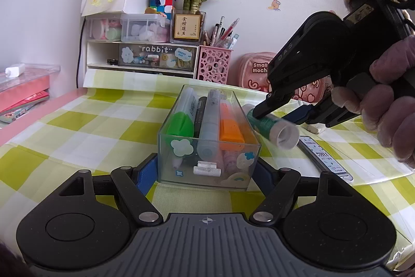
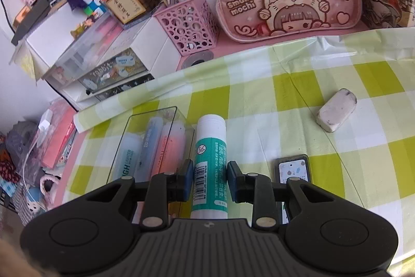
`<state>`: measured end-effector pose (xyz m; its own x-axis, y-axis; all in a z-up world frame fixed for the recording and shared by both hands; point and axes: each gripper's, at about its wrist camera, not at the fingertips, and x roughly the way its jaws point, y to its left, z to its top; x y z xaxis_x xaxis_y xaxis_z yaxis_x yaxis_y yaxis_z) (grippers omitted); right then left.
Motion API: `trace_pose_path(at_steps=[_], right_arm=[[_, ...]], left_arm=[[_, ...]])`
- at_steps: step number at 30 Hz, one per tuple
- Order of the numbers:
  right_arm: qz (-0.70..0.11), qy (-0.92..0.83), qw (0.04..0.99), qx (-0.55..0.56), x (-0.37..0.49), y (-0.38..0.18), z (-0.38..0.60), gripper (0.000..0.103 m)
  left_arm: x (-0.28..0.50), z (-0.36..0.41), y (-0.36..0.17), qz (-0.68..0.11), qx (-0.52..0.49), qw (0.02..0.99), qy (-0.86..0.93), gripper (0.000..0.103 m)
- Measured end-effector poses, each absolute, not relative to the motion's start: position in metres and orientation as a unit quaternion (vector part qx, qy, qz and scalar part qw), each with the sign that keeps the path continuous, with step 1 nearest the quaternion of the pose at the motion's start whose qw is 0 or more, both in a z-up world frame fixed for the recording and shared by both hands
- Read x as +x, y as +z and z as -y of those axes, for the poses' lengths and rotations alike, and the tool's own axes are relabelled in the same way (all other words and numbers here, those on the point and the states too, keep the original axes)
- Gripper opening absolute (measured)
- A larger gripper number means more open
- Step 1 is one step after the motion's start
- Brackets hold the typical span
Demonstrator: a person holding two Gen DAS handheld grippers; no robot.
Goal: Organize stationery
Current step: 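Lower the glue stick into the clear tray and open the right gripper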
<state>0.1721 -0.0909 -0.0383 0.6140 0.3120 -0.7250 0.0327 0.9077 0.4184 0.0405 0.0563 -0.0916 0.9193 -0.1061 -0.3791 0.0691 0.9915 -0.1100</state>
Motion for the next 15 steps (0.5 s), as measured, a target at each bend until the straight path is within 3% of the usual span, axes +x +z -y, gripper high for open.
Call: trace_pose_path(at_steps=[15], right_arm=[[-0.376,0.097,0.884,0.26,0.156,0.01,0.103,0.026]], left_arm=[[0.04,-0.056,-0.092,-0.196,-0.047,0.979,-0.045,0.074]])
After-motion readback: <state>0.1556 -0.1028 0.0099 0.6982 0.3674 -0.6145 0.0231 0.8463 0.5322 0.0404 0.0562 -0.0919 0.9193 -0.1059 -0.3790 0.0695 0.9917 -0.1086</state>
